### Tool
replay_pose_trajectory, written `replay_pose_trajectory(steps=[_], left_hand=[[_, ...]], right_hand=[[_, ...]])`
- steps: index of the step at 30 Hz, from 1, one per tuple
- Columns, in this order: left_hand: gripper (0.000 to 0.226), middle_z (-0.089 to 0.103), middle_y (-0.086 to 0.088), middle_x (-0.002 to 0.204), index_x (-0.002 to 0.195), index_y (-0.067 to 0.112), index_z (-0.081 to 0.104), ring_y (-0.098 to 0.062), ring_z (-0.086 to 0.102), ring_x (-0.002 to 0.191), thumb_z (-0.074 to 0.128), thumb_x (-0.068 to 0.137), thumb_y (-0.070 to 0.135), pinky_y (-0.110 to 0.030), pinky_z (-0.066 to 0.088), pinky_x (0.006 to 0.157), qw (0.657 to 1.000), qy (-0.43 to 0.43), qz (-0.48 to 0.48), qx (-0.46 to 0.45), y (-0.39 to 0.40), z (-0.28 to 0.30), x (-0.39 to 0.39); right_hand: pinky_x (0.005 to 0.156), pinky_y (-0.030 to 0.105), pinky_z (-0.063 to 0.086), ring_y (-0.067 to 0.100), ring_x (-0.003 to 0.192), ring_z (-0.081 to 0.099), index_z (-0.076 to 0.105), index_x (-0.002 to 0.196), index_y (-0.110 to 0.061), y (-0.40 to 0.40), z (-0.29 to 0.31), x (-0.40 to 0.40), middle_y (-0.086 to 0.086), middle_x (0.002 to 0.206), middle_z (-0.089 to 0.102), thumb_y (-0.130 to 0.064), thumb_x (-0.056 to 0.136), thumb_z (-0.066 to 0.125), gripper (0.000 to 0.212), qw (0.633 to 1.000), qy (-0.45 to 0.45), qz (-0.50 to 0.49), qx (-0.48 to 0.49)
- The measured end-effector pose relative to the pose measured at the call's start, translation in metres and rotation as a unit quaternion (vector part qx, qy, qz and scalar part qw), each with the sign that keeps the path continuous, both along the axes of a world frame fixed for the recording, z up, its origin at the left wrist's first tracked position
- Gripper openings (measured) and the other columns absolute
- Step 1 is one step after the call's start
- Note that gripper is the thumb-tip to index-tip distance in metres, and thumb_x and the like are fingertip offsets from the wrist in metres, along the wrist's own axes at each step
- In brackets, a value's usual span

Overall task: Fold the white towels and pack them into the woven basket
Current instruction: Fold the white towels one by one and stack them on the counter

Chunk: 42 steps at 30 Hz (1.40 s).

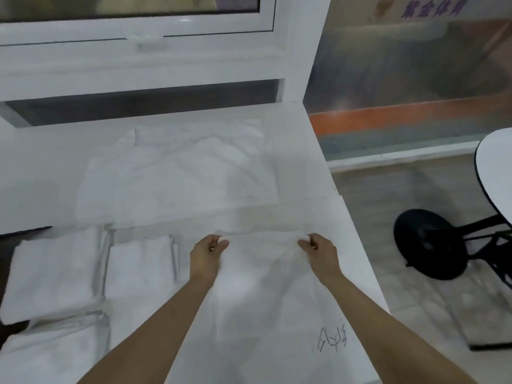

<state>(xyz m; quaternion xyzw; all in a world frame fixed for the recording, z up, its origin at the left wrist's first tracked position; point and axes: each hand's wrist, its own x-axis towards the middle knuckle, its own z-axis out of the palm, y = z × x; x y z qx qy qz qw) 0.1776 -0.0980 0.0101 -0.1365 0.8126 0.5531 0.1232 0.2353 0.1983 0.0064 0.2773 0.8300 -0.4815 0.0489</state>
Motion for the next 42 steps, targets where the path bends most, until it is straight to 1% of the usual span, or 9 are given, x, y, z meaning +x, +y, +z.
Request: replay_pose_trajectory(steps=[2, 6, 20, 23, 26, 29, 33, 38, 42], left_hand=[[0.007, 0.071, 0.004, 0.083, 0.087, 0.021, 0.07, -0.009, 0.062, 0.075, 0.072, 0.094, 0.023, -0.026, 0.049, 0.076, 1.0, 0.003, -0.003, -0.014, 0.003, -0.01, -0.01], [0.028, 0.064, 0.01, 0.116, 0.123, 0.02, 0.066, -0.01, 0.06, 0.104, 0.071, 0.095, 0.022, -0.019, 0.045, 0.094, 0.999, 0.01, -0.015, -0.046, 0.002, -0.031, -0.01], [0.019, 0.063, 0.003, 0.12, 0.102, 0.023, 0.069, -0.018, 0.056, 0.117, 0.077, 0.087, 0.031, -0.038, 0.053, 0.096, 0.86, 0.223, -0.399, -0.226, -0.033, -0.075, 0.116], [0.031, 0.049, 0.003, 0.147, 0.11, 0.029, 0.063, -0.018, 0.04, 0.143, 0.071, 0.088, 0.05, -0.032, 0.041, 0.113, 0.829, 0.197, -0.461, -0.247, -0.048, -0.08, 0.138], [0.037, 0.032, 0.003, 0.162, 0.117, 0.031, 0.058, -0.015, 0.025, 0.152, 0.077, 0.086, 0.04, -0.031, 0.035, 0.117, 0.811, 0.183, -0.475, -0.287, -0.061, -0.081, 0.149], [0.018, 0.042, 0.003, 0.158, 0.112, 0.029, 0.062, -0.013, 0.033, 0.148, 0.062, 0.095, 0.034, -0.028, 0.045, 0.11, 0.818, 0.208, -0.439, -0.307, -0.066, -0.077, 0.151], [0.04, 0.065, 0.005, 0.134, 0.121, 0.024, 0.069, -0.016, 0.059, 0.127, 0.041, 0.1, 0.043, -0.024, 0.037, 0.114, 0.853, 0.203, -0.38, -0.294, -0.064, -0.067, 0.15], [0.01, 0.068, 0.015, 0.09, 0.106, 0.043, 0.059, -0.004, 0.065, 0.079, 0.053, 0.1, 0.045, -0.026, 0.054, 0.074, 0.924, 0.094, -0.303, -0.214, -0.062, -0.027, 0.141], [0.015, 0.063, 0.009, 0.071, 0.094, 0.049, 0.057, -0.006, 0.059, 0.061, 0.061, 0.099, 0.035, -0.014, 0.043, 0.059, 0.965, 0.054, -0.217, -0.136, -0.048, -0.01, 0.122]], right_hand=[[0.065, 0.016, 0.045, 0.013, 0.072, 0.058, 0.067, 0.091, -0.017, 0.0, -0.013, -0.012, -0.009, 0.078, 0.064, -0.024, 0.096, 0.069, 0.008, 1.0, -0.016, 0.003, 0.008], [0.102, 0.032, 0.046, 0.015, 0.114, 0.057, 0.061, 0.133, -0.019, 0.003, -0.036, -0.017, -0.003, 0.127, 0.059, -0.023, 0.094, 0.072, 0.04, 0.995, -0.019, 0.044, 0.082], [0.099, 0.043, 0.052, 0.02, 0.123, 0.058, 0.069, 0.118, -0.023, 0.006, -0.052, 0.113, -0.003, 0.133, 0.061, -0.043, 0.092, 0.065, 0.033, 0.891, 0.074, 0.383, 0.232], [0.117, 0.035, 0.035, 0.01, 0.148, 0.034, 0.058, 0.133, -0.031, 0.014, -0.054, 0.142, -0.011, 0.16, 0.036, -0.067, 0.086, 0.058, 0.059, 0.865, 0.008, 0.448, 0.225], [0.118, 0.03, 0.034, 0.009, 0.152, 0.028, 0.054, 0.132, -0.03, 0.02, -0.061, 0.151, -0.013, 0.168, 0.021, -0.047, 0.084, 0.069, 0.053, 0.847, 0.001, 0.475, 0.237], [0.106, 0.032, 0.048, 0.014, 0.139, 0.048, 0.062, 0.107, -0.021, 0.019, -0.061, 0.148, -0.012, 0.161, 0.038, -0.015, 0.082, 0.068, 0.026, 0.861, 0.02, 0.447, 0.243], [0.115, 0.034, 0.039, 0.012, 0.113, 0.06, 0.064, 0.115, -0.02, 0.008, -0.041, 0.138, -0.01, 0.119, 0.066, -0.019, 0.09, 0.054, 0.027, 0.898, -0.007, 0.385, 0.211], [0.063, 0.029, 0.046, 0.014, 0.067, 0.057, 0.057, 0.088, -0.032, 0.008, -0.001, 0.126, -0.006, 0.078, 0.065, -0.024, 0.094, 0.058, 0.011, 0.968, -0.052, 0.242, 0.049], [0.063, 0.026, 0.044, 0.01, 0.068, 0.054, 0.061, 0.09, -0.03, 0.004, 0.006, 0.11, -0.003, 0.081, 0.066, -0.019, 0.096, 0.058, 0.012, 0.99, -0.034, 0.136, -0.013]])
